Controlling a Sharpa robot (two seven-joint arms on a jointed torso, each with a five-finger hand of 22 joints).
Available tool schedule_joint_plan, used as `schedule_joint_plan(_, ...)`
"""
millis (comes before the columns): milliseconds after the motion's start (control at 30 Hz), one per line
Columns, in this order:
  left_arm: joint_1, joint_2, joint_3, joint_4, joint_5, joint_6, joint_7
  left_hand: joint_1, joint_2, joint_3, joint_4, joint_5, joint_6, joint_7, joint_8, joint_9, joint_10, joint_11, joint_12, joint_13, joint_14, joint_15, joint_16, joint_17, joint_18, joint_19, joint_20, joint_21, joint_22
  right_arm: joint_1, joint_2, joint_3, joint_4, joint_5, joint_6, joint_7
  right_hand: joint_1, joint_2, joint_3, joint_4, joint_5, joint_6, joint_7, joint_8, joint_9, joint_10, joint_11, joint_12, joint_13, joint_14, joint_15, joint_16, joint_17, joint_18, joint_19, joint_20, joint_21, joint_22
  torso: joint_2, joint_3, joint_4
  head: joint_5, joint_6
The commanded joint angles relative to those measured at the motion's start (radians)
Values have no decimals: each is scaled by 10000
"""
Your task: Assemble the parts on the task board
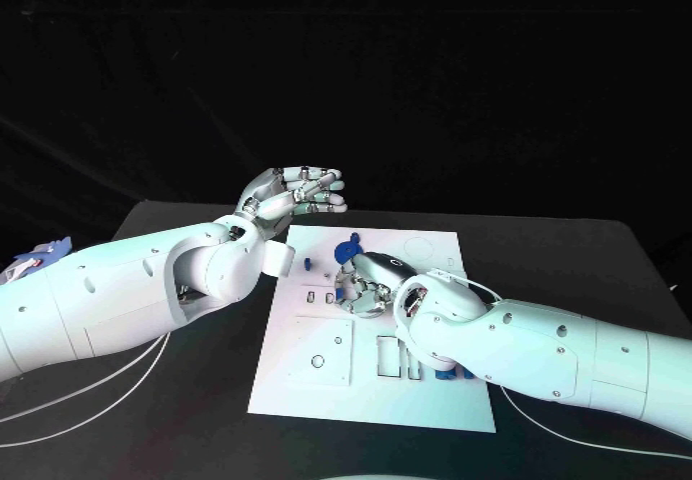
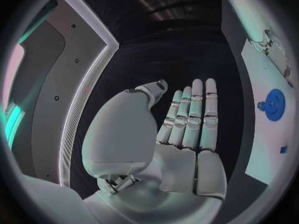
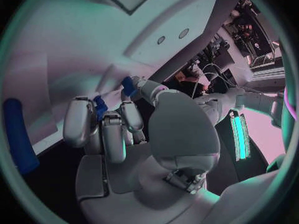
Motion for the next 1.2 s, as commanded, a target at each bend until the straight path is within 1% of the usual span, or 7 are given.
schedule_joint_plan(33, 6, 1, 5, 20, -3, 110, 31, 58, 11, -22, -64, -62, -38, 153, -54, 8, -16, 67, -35, 12, -80, -8, -5, 8, 127, -41, 9, 20, -9, -51, -9, -38, -23, -121, 278, -77, -57, -109, -50, 35, -33, -124, 24, -110, -47, -81, 24, -84, -26, 977, 31, -32, 2215, 9, -55, 25, -51, -14, 1, -4, 4, 0, -3)
schedule_joint_plan(767, 6, -15, 5, 11, -3, 110, 10, 58, 11, -22, -64, -62, -38, 153, -54, 8, -16, 67, -35, 12, -80, -8, -5, 8, 127, -41, 9, 20, -9, -53, 14, -41, -22, -150, 177, 90, -273, -456, -305, 175, 45, -632, 227, -364, -278, -409, 209, -359, -299, 935, 190, -96, 2060, 61, -188, 168, -325, -192, 4, 6, -2, -3, -21)
schedule_joint_plan(867, 6, -16, 5, 10, -3, 112, 9, 58, 11, -22, -64, -62, -38, 153, -54, 8, -16, 67, -35, 12, -80, -8, -5, 8, 127, -41, 9, 20, -9, -53, 12, -41, -35, -80, 174, 207, -341, -586, -464, 254, 25, -911, 305, -542, -401, -628, 284, -548, -497, 911, 261, -132, 1977, 95, -273, 227, -485, -305, 3, 4, -7, -6, -21)
schedule_joint_plan(900, 6, -16, 5, 10, -3, 115, 8, 58, 11, -22, -64, -62, -38, 153, -54, 8, -16, 67, -35, 12, -80, -8, -5, 8, 127, -41, 9, 20, -9, -53, 10, -41, -39, -39, 167, 246, -396, -667, -576, 310, 53, -1156, 355, -689, -477, -940, 331, -851, -819, 904, 294, -143, 1952, 119, -349, 261, -613, -403, 2, 2, -9, -6, -24)
schedule_joint_plan(933, 6, -16, 5, 10, -3, 120, 6, 65, 32, 4, -91, -56, -38, 159, -59, 11, -20, 71, -38, 10, -85, -7, -10, 24, 126, -43, 7, 26, -10, -52, 5, -41, -42, 5, 144, 293, -398, -720, -719, 368, 96, -1748, 488, -1042, -655, -1083, 452, -942, -932, 889, 394, -163, 1905, 129, -398, 329, -707, -463, 3, 0, -10, -6, -31)
schedule_joint_plan(967, 6, -16, 5, 10, -3, 123, 5, 65, 32, 4, -91, -56, -38, 159, -59, 11, -20, 71, -38, 10, -85, -7, -10, 24, 126, -43, 7, 26, -10, -52, -1, -41, -41, 35, 123, 327, -401, -737, -813, 414, 91, -1908, 511, -1142, -722, -1140, 478, -964, -974, 877, 421, -180, 1866, 139, -422, 367, -756, -493, 3, 0, -10, -6, -31)
schedule_joint_plan(1200, 6, -34, 4, -36, -125, 202, -159, 58, 43, 17, -115, -61, -12, 135, -49, 21, 10, 55, -26, 15, -44, -22, 11, 51, 135, 4, -7, 64, 3, -42, -332, -41, 278, 115, -434, 685, -357, -738, -1124, 557, 84, -2255, 568, -1361, -890, -1270, 533, -991, -1070, 847, 474, -221, 1770, 173, -481, 438, -892, -577, -2, 0, 7, 18, -82)
